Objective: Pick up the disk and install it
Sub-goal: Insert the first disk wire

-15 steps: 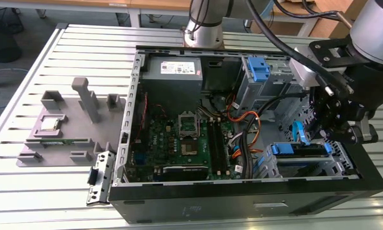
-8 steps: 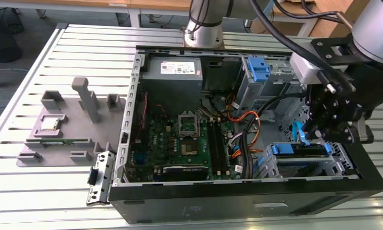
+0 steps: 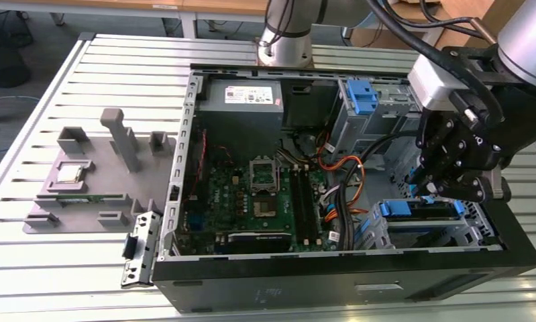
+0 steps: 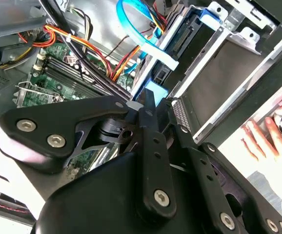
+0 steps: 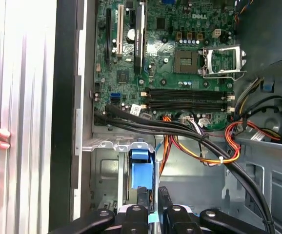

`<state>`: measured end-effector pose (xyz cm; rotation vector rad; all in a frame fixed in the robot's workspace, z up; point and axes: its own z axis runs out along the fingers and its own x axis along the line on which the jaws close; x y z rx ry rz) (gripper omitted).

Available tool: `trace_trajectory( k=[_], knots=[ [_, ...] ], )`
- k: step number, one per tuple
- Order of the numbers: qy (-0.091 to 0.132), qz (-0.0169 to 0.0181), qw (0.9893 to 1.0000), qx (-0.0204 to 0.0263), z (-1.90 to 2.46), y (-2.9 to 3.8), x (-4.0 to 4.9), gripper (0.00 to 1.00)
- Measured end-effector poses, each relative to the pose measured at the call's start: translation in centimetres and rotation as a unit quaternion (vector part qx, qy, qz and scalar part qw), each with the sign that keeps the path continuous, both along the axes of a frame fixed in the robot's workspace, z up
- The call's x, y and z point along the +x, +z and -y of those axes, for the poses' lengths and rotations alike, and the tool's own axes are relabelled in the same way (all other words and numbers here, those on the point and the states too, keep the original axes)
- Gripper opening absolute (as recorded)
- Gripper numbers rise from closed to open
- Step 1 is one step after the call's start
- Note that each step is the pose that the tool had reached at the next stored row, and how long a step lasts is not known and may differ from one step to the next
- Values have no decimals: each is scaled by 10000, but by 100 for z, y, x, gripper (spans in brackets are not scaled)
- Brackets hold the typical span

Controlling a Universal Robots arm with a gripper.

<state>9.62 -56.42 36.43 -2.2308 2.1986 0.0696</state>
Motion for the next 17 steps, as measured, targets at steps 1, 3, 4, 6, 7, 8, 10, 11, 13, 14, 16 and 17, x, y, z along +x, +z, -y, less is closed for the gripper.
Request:
trace_trajectory(
  k=[1,3,4,6,7,8,10,11,13,14,16,17],
  knots=[
    [0,-3,10000,0,0,0,0,23],
    [0,-7,10000,0,1,0,1,23],
    [1,-7,10000,0,0,-1,6,23],
    [1,-7,10000,-1,1,-1,28,23],
    [1,-7,10000,0,0,-1,46,23],
    [1,-7,10000,0,-1,-2,68,23],
    [0,-7,10000,0,-2,-3,121,23],
    [0,-7,10000,0,-2,-3,147,23],
    [1,-7,10000,0,-3,-4,202,23],
    [1,-7,10000,0,-4,-4,228,23],
    [1,-7,10000,0,-5,-5,278,23],
    [1,-7,10000,0,-5,-5,301,23]
  ],
)
